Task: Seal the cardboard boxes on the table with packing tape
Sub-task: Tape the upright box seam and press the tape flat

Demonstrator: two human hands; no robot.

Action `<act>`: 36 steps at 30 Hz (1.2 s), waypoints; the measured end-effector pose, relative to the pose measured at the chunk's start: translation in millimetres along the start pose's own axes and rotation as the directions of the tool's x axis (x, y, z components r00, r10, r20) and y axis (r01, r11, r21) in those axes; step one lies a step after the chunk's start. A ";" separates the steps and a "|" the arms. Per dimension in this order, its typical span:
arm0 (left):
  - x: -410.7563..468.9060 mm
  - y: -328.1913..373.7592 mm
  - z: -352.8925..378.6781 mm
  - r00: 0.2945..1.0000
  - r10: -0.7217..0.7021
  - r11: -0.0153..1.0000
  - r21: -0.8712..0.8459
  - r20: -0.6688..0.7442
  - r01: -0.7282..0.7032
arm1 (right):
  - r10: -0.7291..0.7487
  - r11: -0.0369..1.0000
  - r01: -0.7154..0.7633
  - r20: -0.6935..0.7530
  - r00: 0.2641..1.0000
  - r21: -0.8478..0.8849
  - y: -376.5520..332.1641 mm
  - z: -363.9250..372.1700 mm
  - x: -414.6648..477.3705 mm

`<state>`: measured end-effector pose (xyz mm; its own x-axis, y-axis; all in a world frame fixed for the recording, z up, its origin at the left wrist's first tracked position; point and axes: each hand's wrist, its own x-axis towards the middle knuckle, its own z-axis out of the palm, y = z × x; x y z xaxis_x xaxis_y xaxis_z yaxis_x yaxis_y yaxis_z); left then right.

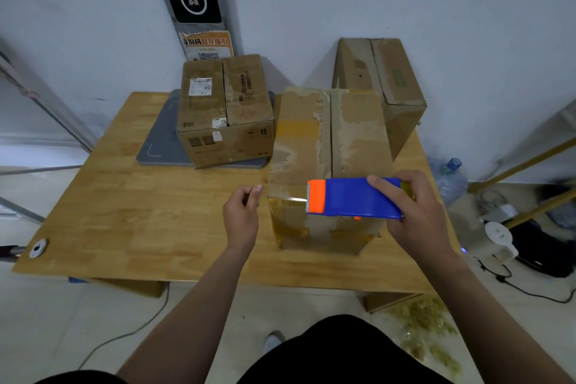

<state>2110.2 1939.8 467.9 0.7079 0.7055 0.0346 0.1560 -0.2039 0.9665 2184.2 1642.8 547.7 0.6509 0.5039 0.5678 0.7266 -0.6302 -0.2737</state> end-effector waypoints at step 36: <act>15.1 29.3 -19.9 0.960 0.012 0.926 0.358 0.280 -0.116 | 0.089 0.995 -0.089 0.029 0.996 0.031 -1.5 3.7 4.7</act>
<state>2111.8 1958.0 501.8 0.8743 0.4846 -0.0267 0.3093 -0.5139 0.8001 2187.0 1648.2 547.9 0.7189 0.4630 0.5186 0.6719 -0.6541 -0.3475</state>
